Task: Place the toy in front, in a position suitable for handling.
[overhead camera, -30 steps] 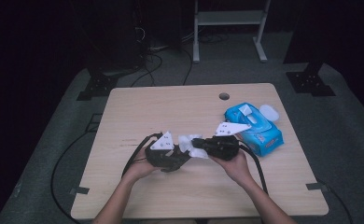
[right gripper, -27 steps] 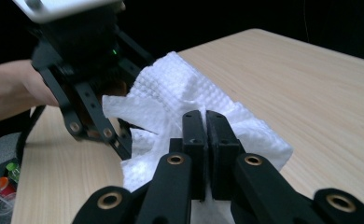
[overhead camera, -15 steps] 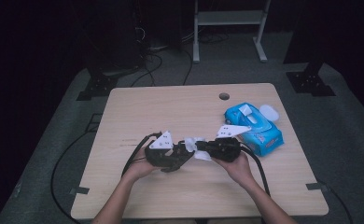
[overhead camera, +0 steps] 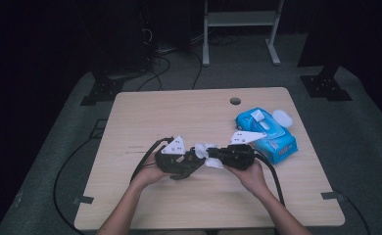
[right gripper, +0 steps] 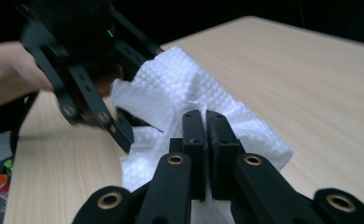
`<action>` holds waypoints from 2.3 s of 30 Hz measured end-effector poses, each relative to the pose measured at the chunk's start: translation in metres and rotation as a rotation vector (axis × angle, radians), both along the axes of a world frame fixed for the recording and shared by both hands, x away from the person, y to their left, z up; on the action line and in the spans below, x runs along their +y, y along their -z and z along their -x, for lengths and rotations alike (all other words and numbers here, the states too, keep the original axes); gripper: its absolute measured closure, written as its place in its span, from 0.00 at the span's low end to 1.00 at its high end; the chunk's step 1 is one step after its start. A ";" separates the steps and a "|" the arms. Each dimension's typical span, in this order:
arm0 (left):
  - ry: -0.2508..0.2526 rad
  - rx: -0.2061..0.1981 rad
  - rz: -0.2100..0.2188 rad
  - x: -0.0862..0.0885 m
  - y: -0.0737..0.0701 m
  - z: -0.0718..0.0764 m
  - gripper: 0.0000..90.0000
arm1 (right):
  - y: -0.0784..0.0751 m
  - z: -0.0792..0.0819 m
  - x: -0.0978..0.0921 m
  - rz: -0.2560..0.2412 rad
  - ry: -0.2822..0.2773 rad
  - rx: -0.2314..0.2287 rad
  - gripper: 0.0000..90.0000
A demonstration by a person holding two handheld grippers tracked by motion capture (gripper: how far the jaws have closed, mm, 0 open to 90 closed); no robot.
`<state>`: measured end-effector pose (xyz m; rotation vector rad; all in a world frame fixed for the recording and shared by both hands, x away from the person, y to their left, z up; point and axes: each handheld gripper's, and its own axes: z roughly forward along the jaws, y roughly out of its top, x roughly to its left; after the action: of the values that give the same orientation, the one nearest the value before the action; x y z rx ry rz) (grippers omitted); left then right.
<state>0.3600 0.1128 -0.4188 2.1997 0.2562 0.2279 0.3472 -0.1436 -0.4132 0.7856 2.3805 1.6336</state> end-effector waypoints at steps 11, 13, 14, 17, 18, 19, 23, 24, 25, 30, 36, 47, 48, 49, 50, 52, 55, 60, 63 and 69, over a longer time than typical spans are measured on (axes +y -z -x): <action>-0.010 0.021 -0.053 -0.006 0.002 -0.013 0.63 | 0.009 -0.004 -0.010 0.018 0.031 0.021 0.97; -0.012 0.020 -0.064 -0.006 0.002 -0.014 0.64 | 0.010 -0.004 -0.010 0.019 0.034 0.026 0.97; -0.012 0.022 -0.090 -0.007 0.003 -0.017 0.64 | 0.011 -0.005 -0.011 0.017 0.038 0.029 0.97; -0.005 0.019 -0.131 -0.009 0.006 -0.021 0.63 | 0.013 -0.006 -0.011 0.019 0.040 0.035 0.97; -0.005 0.019 -0.131 -0.009 0.006 -0.021 0.63 | 0.013 -0.006 -0.011 0.019 0.040 0.035 0.97; -0.010 0.028 -0.142 -0.009 0.009 -0.024 0.63 | 0.015 -0.007 -0.011 0.021 0.042 0.039 0.97; -0.018 0.042 -0.195 -0.010 0.016 -0.031 0.64 | 0.018 -0.009 -0.012 0.019 0.047 0.049 0.97; -0.015 0.046 -0.206 -0.011 0.017 -0.033 0.64 | 0.018 -0.009 -0.012 0.020 0.046 0.052 0.97; -0.015 0.046 -0.206 -0.011 0.017 -0.033 0.64 | 0.018 -0.009 -0.012 0.020 0.046 0.052 0.97; -0.019 0.081 -0.265 -0.015 0.022 -0.039 0.63 | 0.021 -0.011 -0.012 0.022 0.047 0.056 0.97; -0.031 0.118 -0.271 -0.012 0.025 -0.044 0.63 | 0.022 -0.010 -0.012 0.023 0.047 0.055 0.97; -0.038 0.152 -0.121 0.010 0.015 -0.035 0.47 | 0.022 -0.011 -0.012 0.023 0.049 0.065 0.97; -0.036 0.153 -0.101 0.014 0.013 -0.033 0.47 | 0.022 -0.011 -0.012 0.027 0.048 0.065 0.96; -0.036 0.158 -0.091 0.016 0.012 -0.032 0.47 | 0.022 -0.012 -0.012 0.025 0.047 0.065 0.97; -0.036 0.164 -0.064 0.022 0.009 -0.032 0.46 | 0.023 -0.013 -0.011 0.029 0.044 0.068 0.97; -0.035 0.162 -0.045 0.025 0.006 -0.031 0.45 | 0.022 -0.013 -0.010 0.030 0.044 0.070 0.96; -0.061 0.158 0.022 0.037 -0.003 -0.030 0.45 | 0.021 -0.014 -0.007 0.031 0.032 0.069 0.96; -0.100 0.175 0.065 0.047 -0.006 -0.033 0.44 | 0.019 -0.016 -0.001 0.035 0.019 0.067 0.96; -0.139 0.191 0.050 0.051 0.001 -0.036 0.44 | 0.019 -0.017 0.003 0.038 0.014 0.067 0.96; -0.157 0.197 0.040 0.052 0.007 -0.037 0.42 | 0.021 -0.019 0.008 0.051 0.001 0.075 0.96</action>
<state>0.3973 0.1650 -0.4257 2.1651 0.5396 0.0912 0.3666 -0.1352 -0.4340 0.8524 2.4613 1.5630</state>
